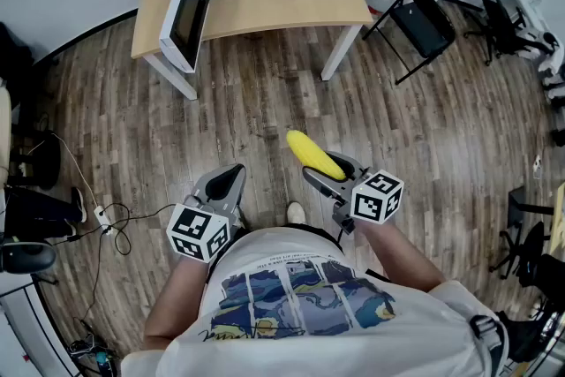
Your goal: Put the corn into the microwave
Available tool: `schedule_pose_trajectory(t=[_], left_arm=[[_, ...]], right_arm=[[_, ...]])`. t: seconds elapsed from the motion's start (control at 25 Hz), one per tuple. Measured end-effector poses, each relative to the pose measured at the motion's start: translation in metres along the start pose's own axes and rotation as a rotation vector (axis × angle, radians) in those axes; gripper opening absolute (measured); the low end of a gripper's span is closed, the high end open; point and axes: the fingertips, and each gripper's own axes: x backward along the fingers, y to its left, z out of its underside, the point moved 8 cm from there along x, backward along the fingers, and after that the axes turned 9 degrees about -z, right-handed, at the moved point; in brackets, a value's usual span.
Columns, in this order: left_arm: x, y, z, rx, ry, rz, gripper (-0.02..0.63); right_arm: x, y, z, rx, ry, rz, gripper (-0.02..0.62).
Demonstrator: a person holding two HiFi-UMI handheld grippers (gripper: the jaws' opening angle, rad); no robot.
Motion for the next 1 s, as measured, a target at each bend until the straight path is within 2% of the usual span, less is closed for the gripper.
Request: schedule_pose_trajectory(t=[0.32, 0.64, 0.8, 1.0], left_arm=[[0.055, 0.089, -0.002, -0.014, -0.024, 0.019, 0.008], [0.095, 0.165, 0.002, -0.038, -0.013, 0.059, 0.009], [0.099, 0.193, 0.002, -0.03, -0.012, 0.074, 0.008], [0.075, 0.213, -0.011, -0.015, -0.029, 0.073, 0.009]], right_arm=[[-0.081, 0.043, -0.006, 0.041, -0.009, 0.045, 0.254], [-0.147, 0.075, -0.006, 0.068, -0.019, 0.15, 0.253], [-0.164, 0.08, -0.005, 0.055, -0.026, 0.202, 0.253], [-0.177, 0.065, -0.023, 0.075, 0.007, 0.225, 0.253]])
